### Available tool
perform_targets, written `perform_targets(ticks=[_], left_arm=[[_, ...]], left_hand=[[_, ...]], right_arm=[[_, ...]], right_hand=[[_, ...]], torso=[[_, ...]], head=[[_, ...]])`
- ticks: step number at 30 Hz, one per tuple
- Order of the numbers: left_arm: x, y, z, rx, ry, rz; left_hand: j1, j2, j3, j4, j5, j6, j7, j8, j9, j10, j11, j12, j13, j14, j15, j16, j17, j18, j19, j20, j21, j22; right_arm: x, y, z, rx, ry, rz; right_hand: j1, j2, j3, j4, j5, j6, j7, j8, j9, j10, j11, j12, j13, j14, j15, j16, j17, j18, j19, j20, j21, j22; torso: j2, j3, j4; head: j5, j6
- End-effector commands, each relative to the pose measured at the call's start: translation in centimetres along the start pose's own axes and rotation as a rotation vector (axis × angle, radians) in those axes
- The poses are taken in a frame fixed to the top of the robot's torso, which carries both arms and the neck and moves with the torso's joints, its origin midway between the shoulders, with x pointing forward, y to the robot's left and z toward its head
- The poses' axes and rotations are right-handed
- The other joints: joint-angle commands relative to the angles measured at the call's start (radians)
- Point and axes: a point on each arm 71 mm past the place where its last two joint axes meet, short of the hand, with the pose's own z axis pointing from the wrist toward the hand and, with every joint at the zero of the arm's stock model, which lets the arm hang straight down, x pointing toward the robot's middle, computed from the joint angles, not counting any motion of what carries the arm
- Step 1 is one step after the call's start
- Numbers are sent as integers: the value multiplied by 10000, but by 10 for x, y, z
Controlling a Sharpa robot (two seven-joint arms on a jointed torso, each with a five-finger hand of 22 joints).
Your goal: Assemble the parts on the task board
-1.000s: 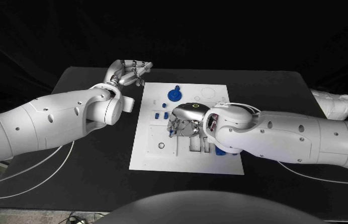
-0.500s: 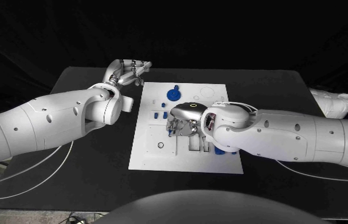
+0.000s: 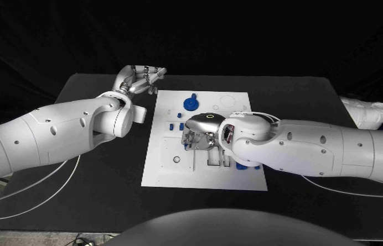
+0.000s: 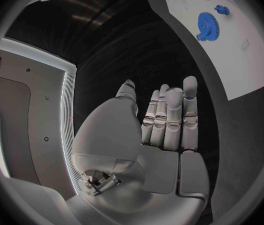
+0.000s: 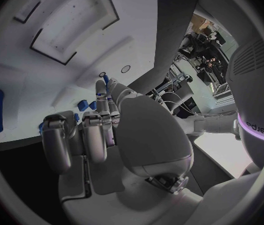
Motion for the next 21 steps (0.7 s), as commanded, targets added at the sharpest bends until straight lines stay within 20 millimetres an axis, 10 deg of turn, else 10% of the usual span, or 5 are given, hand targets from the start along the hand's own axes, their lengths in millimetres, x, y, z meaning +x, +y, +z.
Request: perform_targets(ticks=[1, 21], left_arm=[[2, -1, 0, 101, 75, -65], [2, -1, 0, 92, 108, -81]], left_hand=[[3, 94, -69, -2, 47, -54, -5, 64, 11, -60, -5, 35, 2, 83, 4, -11, -12, 70, 43, 12, -51, -13], [3, 94, -69, -2, 47, -54, -5, 64, 11, -60, -5, 35, 2, 83, 4, -11, -12, 70, 43, 12, -51, -13]], right_arm=[[2, 0, 1, 58, 182, -273], [4, -1, -1, 274, 399, -578]], right_hand=[[-102, -37, 63, 22, 16, 34, 40, 56, 11, -58, 29, -42, -9, 1043, 66, 41, 2627, -68, 1047, 69, 45, 2630], [-113, -36, 75, 29, 16, 16, 57, 38, 4, -86, 38, -39, -8, 1043, 78, 41, 2627, -68, 1047, 85, 45, 2630]], torso=[[2, -4, 1], [3, -1, -9]], head=[[-10, 15], [-66, 8]])
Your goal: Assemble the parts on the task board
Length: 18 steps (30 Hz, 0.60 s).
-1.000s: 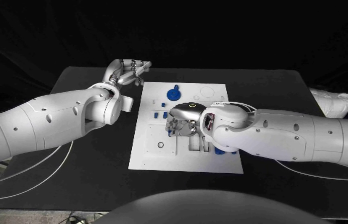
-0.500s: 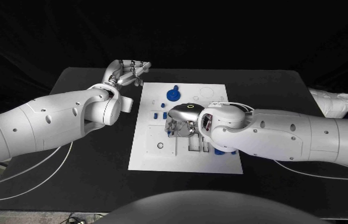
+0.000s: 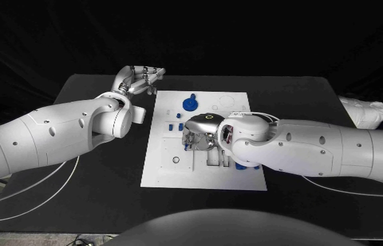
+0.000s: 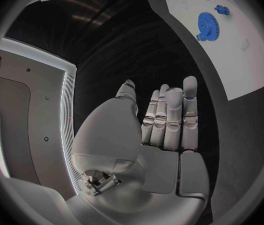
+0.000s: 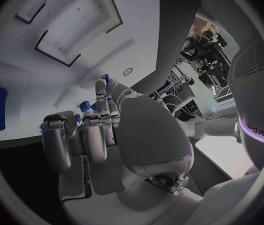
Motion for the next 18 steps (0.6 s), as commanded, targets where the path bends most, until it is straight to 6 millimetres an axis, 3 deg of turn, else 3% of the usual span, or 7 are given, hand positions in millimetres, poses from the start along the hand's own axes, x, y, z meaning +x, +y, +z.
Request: perform_targets(ticks=[1, 13, 15, 18], left_arm=[[2, -1, 0, 92, 104, -79], [3, -1, 0, 87, 127, -89], [3, -1, 0, 85, 129, -90], [3, -1, 0, 85, 136, -93]], left_hand=[[3, 94, -69, -2, 47, -54, -5, 64, 13, -60, -6, 35, 2, 82, 4, -11, -12, 70, 43, 12, -52, -14], [20, 109, -84, -2, 48, -67, -3, 65, 13, -69, -5, 47, 2, 79, 5, -24, -24, 72, 46, 11, -84, -24], [20, 109, -84, -2, 48, -67, -3, 65, 13, -69, -5, 47, 2, 79, 5, -24, -24, 72, 46, 11, -84, -24], [20, 109, -84, -2, 48, -67, -3, 65, 13, -69, -5, 47, 2, 79, 5, -24, -24, 72, 46, 11, -84, -24]], right_arm=[[4, -1, 0, 102, 264, -334], [5, 1, 0, 65, 383, -424], [5, 2, 0, 67, 420, -434], [5, 2, 1, 89, 444, -443]], right_hand=[[-61, 16, 46, 0, 17, 49, 35, 34, 4, -49, 1, -39, -9, 1043, 79, 41, 2630, -68, 1047, 86, 45, 2633], [-60, -35, 59, -20, -4, -33, 56, -23, -21, -141, 29, -47, -12, 1043, 102, 41, 2630, -68, 1047, 113, 45, 2633], [-139, -179, 40, 6, -33, -433, 118, -126, -129, -392, 107, -47, -12, 1043, 184, 41, 2630, -68, 1047, 166, 45, 2633], [-361, -457, -41, 109, -93, -1574, 104, -133, -420, -719, 272, -37, -4, 1043, 307, 41, 2630, -68, 1047, 296, 45, 2633]], torso=[[3, -2, -8], [-2, -3, 2], [-3, -5, 3], [-6, -5, 3]], head=[[-13, -9], [-44, -17], [-49, -14], [-54, -8]])
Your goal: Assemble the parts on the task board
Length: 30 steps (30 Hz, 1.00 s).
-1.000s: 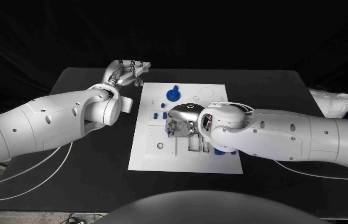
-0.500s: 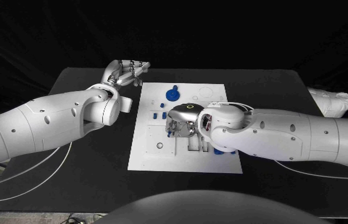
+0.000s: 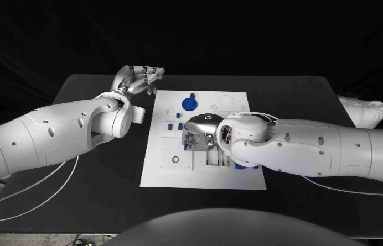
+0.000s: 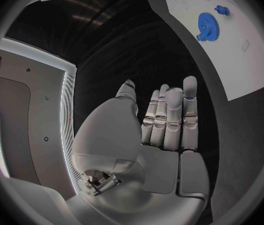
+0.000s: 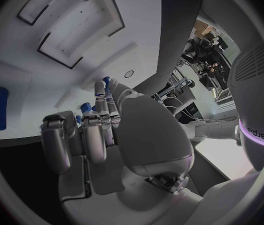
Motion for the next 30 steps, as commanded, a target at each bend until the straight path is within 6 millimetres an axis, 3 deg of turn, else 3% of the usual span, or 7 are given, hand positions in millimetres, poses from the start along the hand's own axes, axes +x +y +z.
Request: perform_targets(ticks=[1, 5, 8, 13, 21, 27, 30], left_arm=[[2, -1, 0, 85, 128, -90], [2, -1, 0, 85, 127, -91], [2, -1, 0, 84, 128, -91], [2, -1, 0, 85, 146, -102], [1, -1, 0, 75, 140, -99], [1, -1, 0, 67, 113, -80], [1, -1, 1, 69, 113, -74]], left_hand=[[20, 109, -84, -2, 48, -67, -3, 65, 15, -70, -5, 47, 2, 79, 5, -24, -9, 73, 47, 11, -19, -9], [20, 109, -84, -2, 48, -67, -3, 65, 15, -70, -5, 47, 2, 79, 5, -24, -9, 73, 47, 11, -19, -9], [20, 109, -84, -2, 48, -67, -3, 65, 15, -70, -5, 47, 2, 79, 5, -24, -9, 73, 47, 11, -19, -9], [20, 109, -84, -2, 48, -67, -3, 65, 15, -70, -5, 47, 2, 79, 5, -24, -9, 73, 47, 11, -19, -9], [20, 109, -84, -2, 48, -67, -3, 65, 15, -70, -5, 47, 2, 79, 5, -24, -9, 73, 47, 11, -19, -9], [20, 109, -84, -2, 48, -67, -3, 65, 15, -70, -5, 47, 2, 79, 5, -24, -9, 73, 47, 11, -19, -9], [20, 109, -84, -2, 48, -67, -3, 65, 15, -70, -5, 47, 2, 79, 5, -24, -9, 73, 47, 11, -19, -9]], right_arm=[[3, 1, 0, 62, 285, -205], [2, 0, 0, 154, 159, -176], [1, 0, 0, 198, 23, -142], [-3, -3, -4, 260, -559, 108], [-25, -25, -28, 436, -2061, 2056], [-52, -45, -50, 620, -2585, 2971], [-63, -55, -61, 867, -2661, 3035]], right_hand=[[-131, -231, -51, 116, -83, -812, -36, -35, -214, -240, 66, -29, 0, 1055, 112, 41, 2632, -68, 1047, 142, 45, 2634], [-491, -414, -327, 231, -168, -1862, -42, -32, -368, -526, 176, -2, 16, 1055, 210, 41, 2632, -68, 1047, 278, 45, 2634], [-637, -467, -495, 247, -183, -2138, -54, -17, -357, -596, 202, 15, 23, 1055, 233, 41, 2632, -68, 1047, 315, 45, 2634], [-854, -454, -711, 307, -193, -2161, -15, 39, -308, -527, 162, 90, 60, 1055, 211, 41, 2632, -68, 1047, 325, 45, 2634], [-916, -255, -922, 314, -169, -1442, 243, 418, -80, -122, -25, 574, 262, 1055, 38, 41, 2632, -68, 1047, 182, 45, 2634], [-921, -163, -1043, 338, -158, -1492, 200, 397, -40, -229, -61, 933, 493, 1055, -4, 41, 2632, -68, 1047, 123, 45, 2634], [-863, -3, -1321, 307, -155, -1612, 118, 361, 52, -970, -91, 1863, 1266, 1055, -4, 41, 2632, -68, 1047, 82, 45, 2634]], torso=[[-7, -1, 1], [-3, -5, 7], [-2, -3, 3], [3, -2, 1], [-7, -2, -4], [-9, 5, -7], [-15, 5, -17]], head=[[-7, 10], [-13, 35], [-10, 37], [-4, 48], [27, 79], [24, 72], [-8, 78]])
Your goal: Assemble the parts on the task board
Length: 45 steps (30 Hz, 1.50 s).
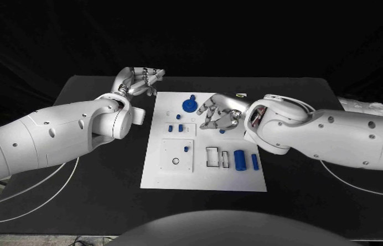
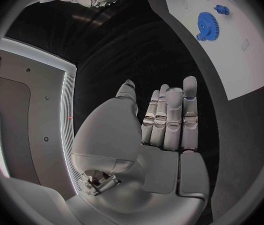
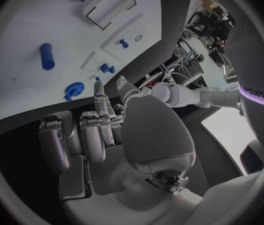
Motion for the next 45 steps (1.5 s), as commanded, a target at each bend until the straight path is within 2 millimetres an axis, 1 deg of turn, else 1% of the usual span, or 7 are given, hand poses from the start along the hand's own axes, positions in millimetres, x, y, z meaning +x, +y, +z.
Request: perform_targets(ticks=[1, 6, 15, 20, 24, 38, 45], left_arm=[[3, -1, 1, 81, 135, -87], [5, -1, 2, 89, 167, -94], [6, 0, 2, 81, 191, -94], [6, 0, 2, 79, 186, -90], [6, 0, 2, 77, 183, -87], [6, 0, 2, 76, 193, -88], [6, 1, 2, 73, 190, -87]], left_hand=[[20, 109, -84, -2, 48, -67, -3, 65, 16, -70, -5, 47, 2, 79, 5, -24, -10, 73, 46, 10, -19, -10], [20, 109, -84, -2, 48, -67, -3, 65, 16, -70, -5, 47, 2, 79, 5, -24, -10, 73, 46, 10, -19, -10], [21, 110, -86, -2, 49, -67, -3, 65, 16, -70, -4, 48, 2, 79, 5, -25, -11, 73, 47, 10, -21, -10], [38, 125, -104, -2, 49, -78, -1, 68, 17, -80, -3, 62, 2, 75, 6, -37, -20, 73, 58, 10, -42, -15], [38, 125, -104, -2, 49, -78, -1, 68, 17, -80, -3, 62, 2, 75, 6, -37, -20, 73, 58, 10, -42, -15], [38, 125, -104, -2, 49, -78, -1, 68, 17, -80, -3, 62, 2, 75, 6, -37, -20, 73, 58, 10, -42, -15], [38, 125, -104, -2, 49, -78, -1, 68, 17, -80, -3, 62, 2, 75, 6, -37, -20, 73, 58, 10, -42, -15]], right_arm=[[-10, -3, -5, 12, -203, 927], [-17, -15, -11, 479, 171, -339], [-13, -30, -11, 1108, 796, -2242], [-8, -34, -9, 1290, 999, -2549], [-4, -34, -9, 1471, 1241, -2937], [0, -36, -10, 1804, 1390, -3308], [-1, -37, -11, 1839, 1354, -3260]], right_hand=[[87, 128, -310, -72, 36, -122, -134, -19, 107, -1067, -78, 1157, 1008, 1042, -70, 41, 2634, -68, 1064, -101, 45, 2628], [182, 326, -574, -69, -52, -111, -272, 36, 285, -2524, -20, 2652, 2285, 1042, -166, 41, 2634, -68, 1064, -137, 45, 2628], [355, 403, -578, -87, -75, 454, -341, 302, 480, -3160, 43, 2595, 2201, 1042, -132, 41, 2634, -68, 1064, -98, 45, 2628], [428, 382, -636, -115, -70, 701, -333, 340, 583, -3159, 254, 2043, 1555, 1042, 106, 41, 2634, -68, 1064, 86, 45, 2628], [461, 373, -707, -155, -75, 740, -283, 238, 618, -2860, 388, 1561, 906, 1042, 245, 41, 2634, -68, 1064, 246, 45, 2628], [440, 362, -853, -235, -75, 623, 41, -90, 613, -2995, 478, 586, -190, 1042, 313, 41, 2634, -68, 1064, 321, 45, 2628], [308, 280, -1014, -251, -83, -431, 43, -394, 404, -3084, 668, 280, -570, 1042, 480, 41, 2634, -68, 1064, 466, 45, 2628]], torso=[[-9, -2, -9], [3, 4, -9], [11, -1, 14], [12, -2, 22], [12, -6, 17], [10, -2, 14], [9, -2, 11]], head=[[-46, 9], [-79, 42], [-151, 80], [-151, 79], [-155, 73], [-181, 89], [-178, 89]])
